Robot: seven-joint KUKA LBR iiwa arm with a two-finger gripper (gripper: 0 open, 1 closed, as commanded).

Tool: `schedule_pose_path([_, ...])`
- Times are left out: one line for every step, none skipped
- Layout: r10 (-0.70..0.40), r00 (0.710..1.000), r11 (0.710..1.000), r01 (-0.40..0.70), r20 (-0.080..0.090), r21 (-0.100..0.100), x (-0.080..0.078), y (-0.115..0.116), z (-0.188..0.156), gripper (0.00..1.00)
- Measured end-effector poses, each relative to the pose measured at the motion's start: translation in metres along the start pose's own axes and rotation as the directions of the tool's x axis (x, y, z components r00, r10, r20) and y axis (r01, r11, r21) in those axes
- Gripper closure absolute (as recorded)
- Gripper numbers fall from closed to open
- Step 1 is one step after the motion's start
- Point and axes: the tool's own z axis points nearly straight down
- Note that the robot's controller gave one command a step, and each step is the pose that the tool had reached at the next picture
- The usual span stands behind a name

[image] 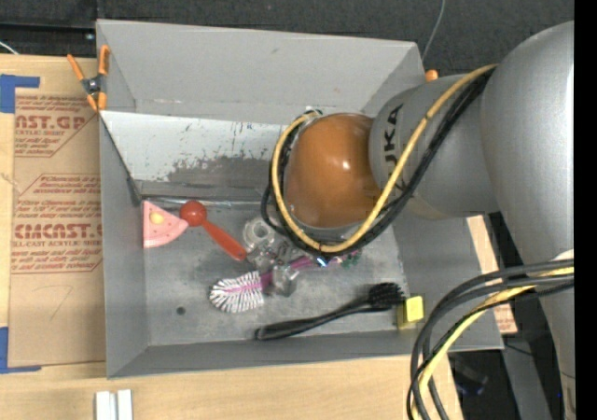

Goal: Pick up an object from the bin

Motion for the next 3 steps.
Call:
schedule_pose_path([0.115,0.993,0.993,-0.115,0.004,0.002,0.025,-0.025,0.008,1.0])
schedule_pose_path([0.023,1.0,1.0,-0.023,-0.004,-0.004,0.019,0.009,-0.082,1.0])
schedule_pose_path([0.119,0.993,0.993,-0.119,-0.002,0.0,0.028,-0.004,-0.024,1.0])
